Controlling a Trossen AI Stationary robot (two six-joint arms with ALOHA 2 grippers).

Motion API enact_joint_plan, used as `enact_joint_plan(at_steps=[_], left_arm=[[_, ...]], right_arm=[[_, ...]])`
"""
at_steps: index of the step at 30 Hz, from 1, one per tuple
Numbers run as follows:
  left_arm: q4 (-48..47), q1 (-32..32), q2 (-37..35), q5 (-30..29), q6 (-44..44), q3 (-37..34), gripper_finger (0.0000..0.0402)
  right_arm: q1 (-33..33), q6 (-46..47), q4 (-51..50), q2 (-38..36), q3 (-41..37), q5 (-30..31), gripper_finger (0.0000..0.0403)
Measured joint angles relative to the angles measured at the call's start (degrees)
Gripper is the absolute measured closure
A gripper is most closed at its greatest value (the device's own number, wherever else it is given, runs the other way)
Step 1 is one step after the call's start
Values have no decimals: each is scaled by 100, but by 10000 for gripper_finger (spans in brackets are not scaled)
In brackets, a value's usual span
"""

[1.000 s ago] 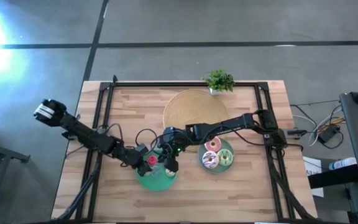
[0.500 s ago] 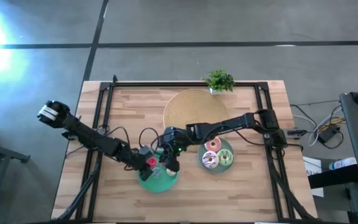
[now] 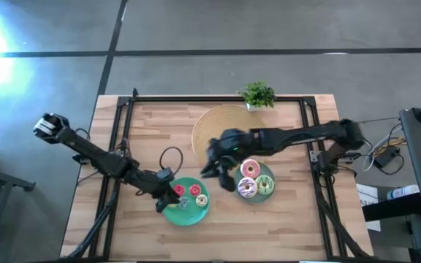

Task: Pick & Place donuts
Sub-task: Put the small blue donut on the light green plate, then return to Home Position

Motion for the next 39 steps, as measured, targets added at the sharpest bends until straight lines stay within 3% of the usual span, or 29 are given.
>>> enact_joint_plan(at_steps=[5,9,12,14,19,21,26,33,39], left_arm=[[-85,82,-584,-452,141,-226,282],[-349,138,-1041,-527,102,-346,282],[-499,123,-1322,-415,-374,-360,282],[-466,119,-1460,-643,-639,-362,282],[434,172,-1557,-802,863,-362,282],[890,328,-1582,-770,1453,-360,282],[1676,888,-1648,-49,2314,-490,282],[2958,1859,-1941,1791,2634,-1132,282],[3094,2238,-2513,1942,2867,-1605,282]], right_arm=[[-63,802,1301,-1321,-2030,902,335],[-37,1351,1841,-2612,-3541,953,335],[58,1835,1836,-3597,-4284,967,335],[91,2222,1833,-4196,-4651,961,335],[46,2849,1631,-5611,-5594,977,335],[88,2768,1972,-6081,-5964,952,335],[174,1713,3332,-7053,-6706,602,335],[181,1331,3499,-7943,-7525,506,335],[181,1756,3460,-8164,-7926,499,335]])
